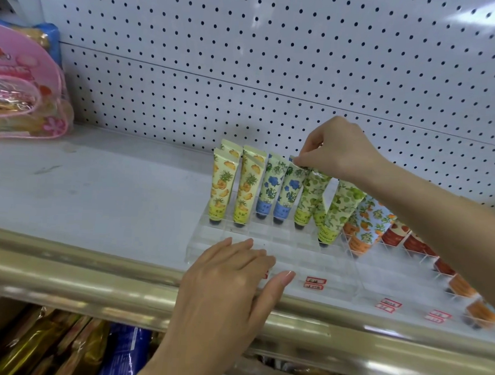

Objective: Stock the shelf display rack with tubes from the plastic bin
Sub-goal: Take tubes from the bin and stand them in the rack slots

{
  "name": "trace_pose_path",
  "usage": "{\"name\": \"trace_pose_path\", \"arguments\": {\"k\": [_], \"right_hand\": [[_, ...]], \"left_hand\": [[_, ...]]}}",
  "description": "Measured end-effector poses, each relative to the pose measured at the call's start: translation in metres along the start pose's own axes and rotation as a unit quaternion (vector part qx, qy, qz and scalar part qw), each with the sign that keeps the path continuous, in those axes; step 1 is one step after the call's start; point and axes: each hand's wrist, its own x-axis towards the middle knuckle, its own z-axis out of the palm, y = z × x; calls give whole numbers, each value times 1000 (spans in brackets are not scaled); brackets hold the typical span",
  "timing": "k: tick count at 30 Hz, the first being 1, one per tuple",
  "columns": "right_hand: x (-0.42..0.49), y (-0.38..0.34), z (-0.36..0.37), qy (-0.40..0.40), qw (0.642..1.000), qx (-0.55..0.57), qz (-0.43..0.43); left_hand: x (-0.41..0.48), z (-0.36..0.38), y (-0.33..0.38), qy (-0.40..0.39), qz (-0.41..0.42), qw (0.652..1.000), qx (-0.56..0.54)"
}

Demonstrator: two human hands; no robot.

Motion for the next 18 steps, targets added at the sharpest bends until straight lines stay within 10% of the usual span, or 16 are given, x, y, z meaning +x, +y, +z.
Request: {"name": "trace_pose_path", "arguments": {"k": [18], "right_hand": [[-10, -4, -5, -47, 999, -8, -14]], "left_hand": [[0, -4, 1, -29, -9, 1000, -7]]}}
